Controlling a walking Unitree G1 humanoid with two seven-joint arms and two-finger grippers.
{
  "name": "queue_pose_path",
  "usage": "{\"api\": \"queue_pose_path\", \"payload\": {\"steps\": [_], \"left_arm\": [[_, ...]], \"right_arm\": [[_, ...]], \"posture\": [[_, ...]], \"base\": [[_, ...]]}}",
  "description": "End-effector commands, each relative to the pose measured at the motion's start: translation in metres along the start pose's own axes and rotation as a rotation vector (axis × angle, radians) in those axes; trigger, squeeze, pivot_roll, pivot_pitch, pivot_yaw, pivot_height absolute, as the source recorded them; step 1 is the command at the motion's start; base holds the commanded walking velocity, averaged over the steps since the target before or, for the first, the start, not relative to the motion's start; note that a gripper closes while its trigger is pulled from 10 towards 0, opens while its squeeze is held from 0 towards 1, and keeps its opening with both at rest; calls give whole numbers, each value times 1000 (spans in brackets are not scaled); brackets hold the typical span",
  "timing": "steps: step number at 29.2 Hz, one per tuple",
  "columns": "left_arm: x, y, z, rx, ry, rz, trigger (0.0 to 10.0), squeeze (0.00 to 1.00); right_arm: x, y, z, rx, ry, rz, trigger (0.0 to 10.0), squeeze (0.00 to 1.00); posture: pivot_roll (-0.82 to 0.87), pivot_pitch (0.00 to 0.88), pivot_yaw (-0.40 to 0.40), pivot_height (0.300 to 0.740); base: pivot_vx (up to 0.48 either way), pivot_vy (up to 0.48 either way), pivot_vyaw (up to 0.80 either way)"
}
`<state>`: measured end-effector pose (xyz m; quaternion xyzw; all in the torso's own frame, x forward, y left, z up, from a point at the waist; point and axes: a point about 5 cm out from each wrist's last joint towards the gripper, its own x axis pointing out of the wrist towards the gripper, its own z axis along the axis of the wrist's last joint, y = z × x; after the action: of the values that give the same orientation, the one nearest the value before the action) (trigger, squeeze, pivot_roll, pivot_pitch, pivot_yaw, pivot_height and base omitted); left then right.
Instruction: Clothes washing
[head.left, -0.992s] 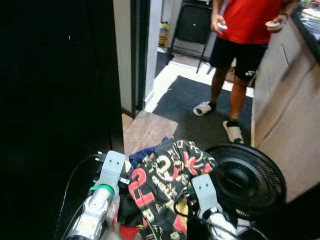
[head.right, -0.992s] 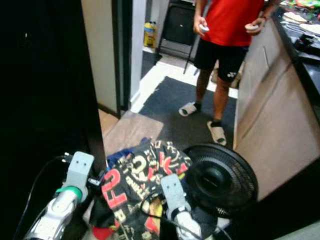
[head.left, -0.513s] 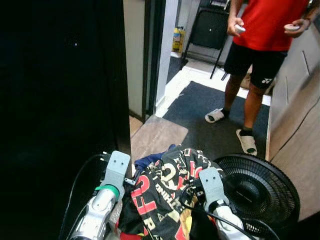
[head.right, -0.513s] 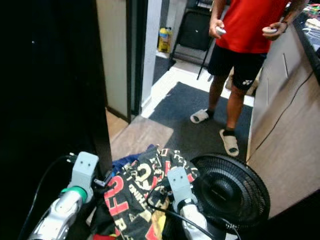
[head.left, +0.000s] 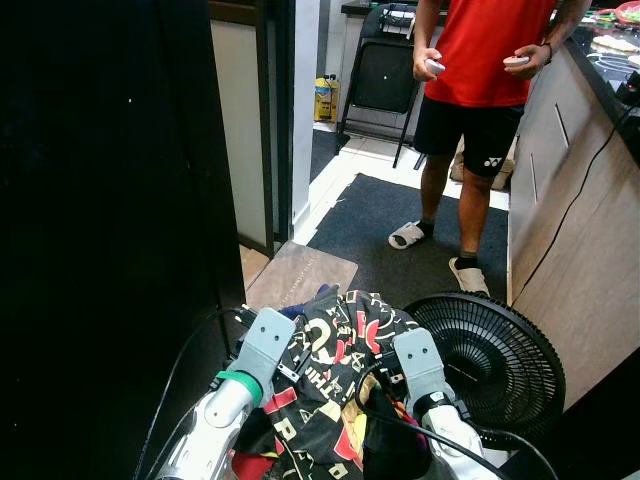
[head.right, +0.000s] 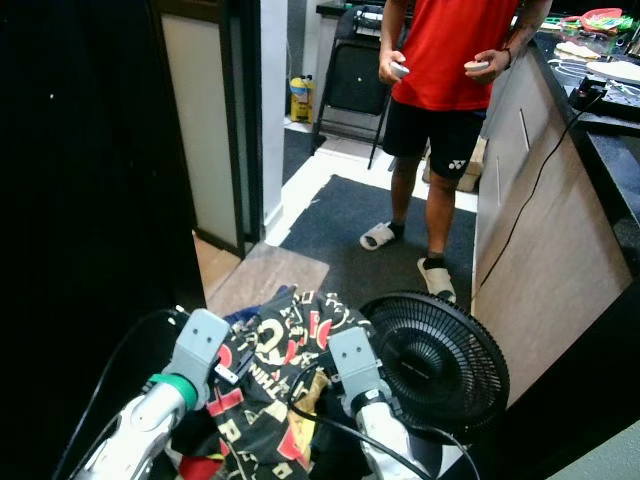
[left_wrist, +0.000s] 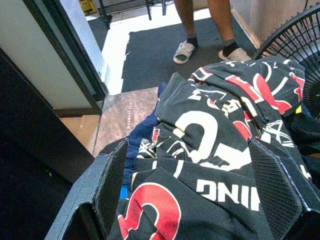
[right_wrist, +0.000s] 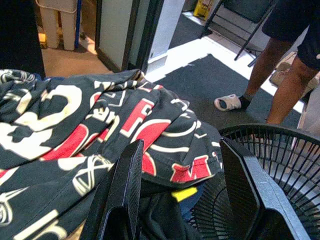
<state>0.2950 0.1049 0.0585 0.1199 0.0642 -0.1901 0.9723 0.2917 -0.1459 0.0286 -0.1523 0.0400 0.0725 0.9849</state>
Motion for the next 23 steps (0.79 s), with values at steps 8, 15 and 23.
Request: {"api": "queue_pose_path", "payload": {"steps": [8, 15, 23], "left_arm": [[-6, -4, -16, 18, 68, 0, 10000, 0], [-7, -3, -29, 36, 148, 8, 10000, 0], [-21, -17, -62, 33, 326, -133, 10000, 0]], "right_arm": [[-1, -1, 6, 12, -45, -38, 10000, 0], [2, -3, 7, -5, -40, -42, 10000, 0], [3, -22, -5, -43, 57, -82, 10000, 0]], "posture": [[94, 0, 44, 740], [101, 24, 53, 740], [117, 54, 60, 740]], "base": [[0, 0, 0], [0, 0, 0], [0, 0, 0]]}}
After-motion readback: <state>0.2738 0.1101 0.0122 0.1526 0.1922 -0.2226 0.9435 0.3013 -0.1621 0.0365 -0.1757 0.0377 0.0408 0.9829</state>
